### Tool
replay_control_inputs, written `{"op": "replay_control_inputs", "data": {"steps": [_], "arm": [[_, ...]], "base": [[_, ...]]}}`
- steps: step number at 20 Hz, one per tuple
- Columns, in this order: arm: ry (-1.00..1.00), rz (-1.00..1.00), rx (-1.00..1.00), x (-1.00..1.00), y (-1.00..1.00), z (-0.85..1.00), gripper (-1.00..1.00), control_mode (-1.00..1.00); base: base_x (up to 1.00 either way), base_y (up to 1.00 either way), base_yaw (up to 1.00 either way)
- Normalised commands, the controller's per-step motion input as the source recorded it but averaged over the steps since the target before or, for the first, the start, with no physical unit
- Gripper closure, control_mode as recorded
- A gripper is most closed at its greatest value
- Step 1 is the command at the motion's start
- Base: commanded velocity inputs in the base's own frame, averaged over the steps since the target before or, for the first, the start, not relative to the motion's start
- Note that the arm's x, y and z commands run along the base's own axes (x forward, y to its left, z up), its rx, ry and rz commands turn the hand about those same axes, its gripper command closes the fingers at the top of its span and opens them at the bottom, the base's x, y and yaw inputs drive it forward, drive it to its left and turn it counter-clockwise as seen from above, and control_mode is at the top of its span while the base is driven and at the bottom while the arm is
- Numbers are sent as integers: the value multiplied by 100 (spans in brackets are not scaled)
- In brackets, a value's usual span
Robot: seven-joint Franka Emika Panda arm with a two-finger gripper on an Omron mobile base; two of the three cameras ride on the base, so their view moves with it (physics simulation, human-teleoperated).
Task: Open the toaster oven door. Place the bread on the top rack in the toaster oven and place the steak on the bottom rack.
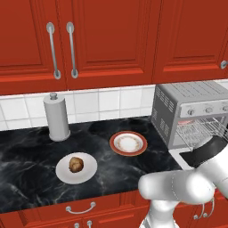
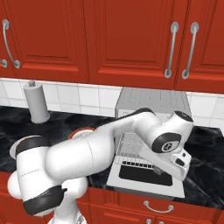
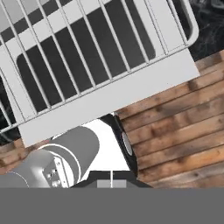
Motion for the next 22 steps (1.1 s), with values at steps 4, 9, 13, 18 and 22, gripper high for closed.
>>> {"op": "replay_control_inputs", "data": {"steps": [4,9,13,18,22], "arm": [[-10,3,-11,-34,56,42,100,-100],[-3,7,-24,-34,77,28,100,-100],[-4,5,-27,-23,89,15,100,-100],[-12,1,-12,-17,94,14,-100,-100],[-4,0,-4,-3,90,28,-100,-100]], "base": [[0,0,0],[0,0,0],[0,0,0],[0,0,0],[0,0,0]]}}
